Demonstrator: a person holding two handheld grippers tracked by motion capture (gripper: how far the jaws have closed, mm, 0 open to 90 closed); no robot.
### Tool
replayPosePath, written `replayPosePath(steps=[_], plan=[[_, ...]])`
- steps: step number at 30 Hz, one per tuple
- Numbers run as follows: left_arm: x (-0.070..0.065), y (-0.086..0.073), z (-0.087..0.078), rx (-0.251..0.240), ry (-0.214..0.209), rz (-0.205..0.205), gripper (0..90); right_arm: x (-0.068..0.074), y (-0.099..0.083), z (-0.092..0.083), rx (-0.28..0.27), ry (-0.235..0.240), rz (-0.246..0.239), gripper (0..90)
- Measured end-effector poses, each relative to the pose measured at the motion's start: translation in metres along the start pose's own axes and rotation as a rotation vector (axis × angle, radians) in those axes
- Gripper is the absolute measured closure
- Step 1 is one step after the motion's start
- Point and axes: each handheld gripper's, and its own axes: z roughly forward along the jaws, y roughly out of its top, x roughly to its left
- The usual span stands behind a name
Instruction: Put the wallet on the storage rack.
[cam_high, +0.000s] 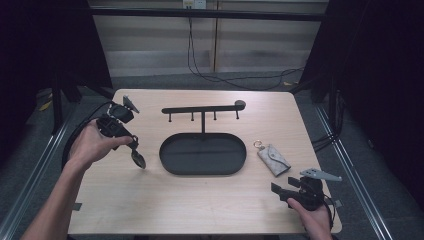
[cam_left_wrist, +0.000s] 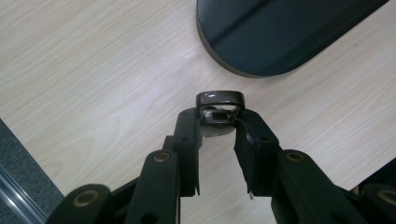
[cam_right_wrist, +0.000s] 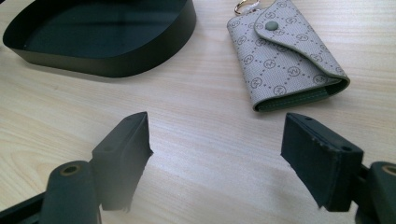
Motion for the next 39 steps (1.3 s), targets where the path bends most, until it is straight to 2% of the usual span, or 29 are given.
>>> replayPosePath(steps=[9, 12, 18, 25, 39], plan=[[-0.008, 0.008, -0.007, 0.019, -0.001, 0.012, 70.5, 0.0, 0.0, 0.001, 0.003, -0.003, 0.003, 23.5], [-0.013, 0.012, -0.009, 0.028, -0.004, 0.033, 70.5, 0.001, 0.0, 0.0, 0.001, 0.001, 0.002, 23.5], [-0.022, 0.023, -0.013, 0.048, -0.005, 0.049, 70.5, 0.001, 0.0, 0.001, 0.004, 0.003, -0.008, 23.7], [-0.027, 0.036, -0.012, 0.064, -0.027, 0.046, 70.5, 0.001, 0.0, 0.001, 0.004, 0.006, -0.008, 23.7], [-0.036, 0.063, -0.013, 0.079, -0.026, 0.06, 70.5, 0.001, 0.0, 0.0, 0.005, 0.01, -0.006, 23.7]])
